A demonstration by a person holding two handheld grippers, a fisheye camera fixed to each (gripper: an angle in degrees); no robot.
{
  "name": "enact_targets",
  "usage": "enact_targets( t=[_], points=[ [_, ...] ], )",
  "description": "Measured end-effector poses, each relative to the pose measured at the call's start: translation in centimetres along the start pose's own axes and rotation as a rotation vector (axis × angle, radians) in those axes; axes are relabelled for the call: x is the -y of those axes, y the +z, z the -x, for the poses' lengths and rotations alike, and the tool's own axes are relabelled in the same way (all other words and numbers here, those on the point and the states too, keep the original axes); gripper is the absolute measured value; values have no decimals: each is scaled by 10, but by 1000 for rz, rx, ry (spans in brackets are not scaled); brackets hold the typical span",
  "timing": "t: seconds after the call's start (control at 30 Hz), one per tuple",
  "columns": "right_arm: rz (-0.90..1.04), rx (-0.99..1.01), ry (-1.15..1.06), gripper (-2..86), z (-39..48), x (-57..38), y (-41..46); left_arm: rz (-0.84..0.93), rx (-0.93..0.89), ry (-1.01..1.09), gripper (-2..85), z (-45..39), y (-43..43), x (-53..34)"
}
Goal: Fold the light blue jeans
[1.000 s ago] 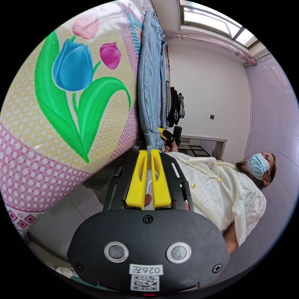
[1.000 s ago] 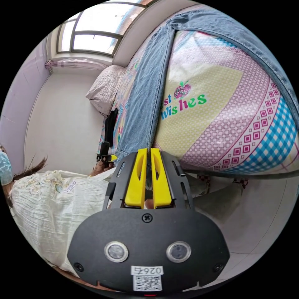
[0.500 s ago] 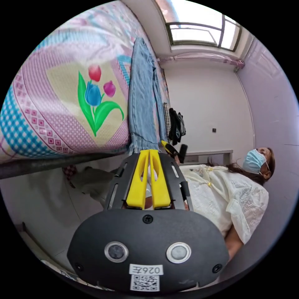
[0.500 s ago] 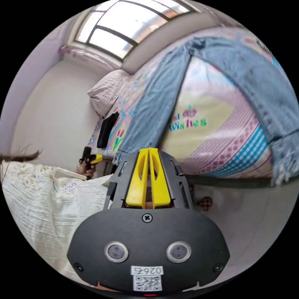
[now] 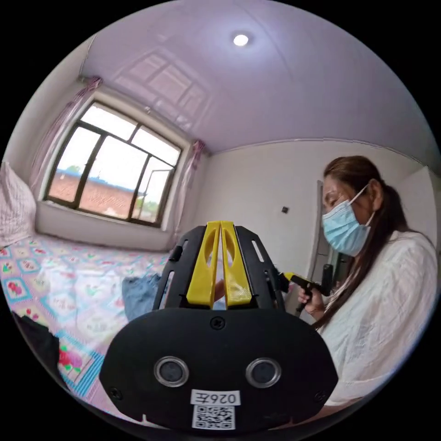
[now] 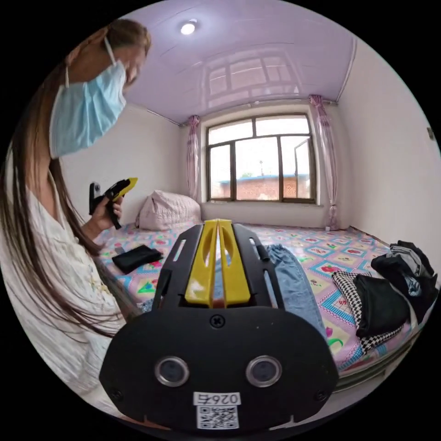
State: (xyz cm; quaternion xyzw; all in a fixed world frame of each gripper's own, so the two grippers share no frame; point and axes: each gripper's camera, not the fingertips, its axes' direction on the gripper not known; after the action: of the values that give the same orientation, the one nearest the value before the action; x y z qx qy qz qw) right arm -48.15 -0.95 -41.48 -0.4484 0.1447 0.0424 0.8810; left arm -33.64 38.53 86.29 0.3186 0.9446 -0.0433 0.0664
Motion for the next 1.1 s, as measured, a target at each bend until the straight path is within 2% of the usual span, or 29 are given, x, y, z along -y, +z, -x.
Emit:
enact_targets(
  t=[0.13, 0.27, 0.43, 0.53, 0.6, 0.67, 0.7, 0.73, 0.77, 0.8, 0.87, 0.9, 0.97, 1.03, 1.1],
  points=[
    [-230, 31, 76, -9, 6, -9, -60, -275, -420, -15, -6, -5, -12, -23],
    [-312, 84, 78, -7, 25, -21, -67, -424, -554, 51, 1, -7, -15, -41],
    [-503, 111, 72, -8, 69, -21, -60, -665, -816, 280, -1, -2, -45, -31],
    [-594, 133, 33, 2, 94, -4, -44, -788, -911, 378, 39, 7, -75, -10],
    [-701, 135, -18, 41, 112, 4, -36, -785, -880, 429, 74, 6, -92, 2],
    [-830, 221, 101, 105, 118, 7, -15, -763, -821, 457, 55, 6, -104, 13],
    [-853, 271, 111, 72, 117, 8, -8, -726, -811, 483, 12, 9, -107, 20],
    [-851, 379, 110, 7, 115, 10, 11, -656, -777, 465, 4, 17, -103, 29],
    [-773, 431, 108, -2, 118, 14, 34, -613, -739, 435, 0, 21, -100, 34],
    [-725, 425, 108, -6, 121, 15, 46, -498, -632, 368, -3, 33, -89, 44],
    [-462, 225, 192, -10, 145, 11, 104, -313, -460, 259, -7, 54, -70, 54],
    [-392, 171, 213, -11, 152, 6, 119, -198, -355, 178, -8, 69, -55, 56],
    [-53, 29, 270, -12, 179, -21, 187, -38, -213, 38, -8, 95, -33, 52],
    [189, -53, 292, -13, 200, -50, 235, 206, -37, -101, -4, 125, 4, 40],
    [378, -127, 273, -13, 227, -82, 276, 362, 46, -139, 5, 139, 30, 27]
  ],
)
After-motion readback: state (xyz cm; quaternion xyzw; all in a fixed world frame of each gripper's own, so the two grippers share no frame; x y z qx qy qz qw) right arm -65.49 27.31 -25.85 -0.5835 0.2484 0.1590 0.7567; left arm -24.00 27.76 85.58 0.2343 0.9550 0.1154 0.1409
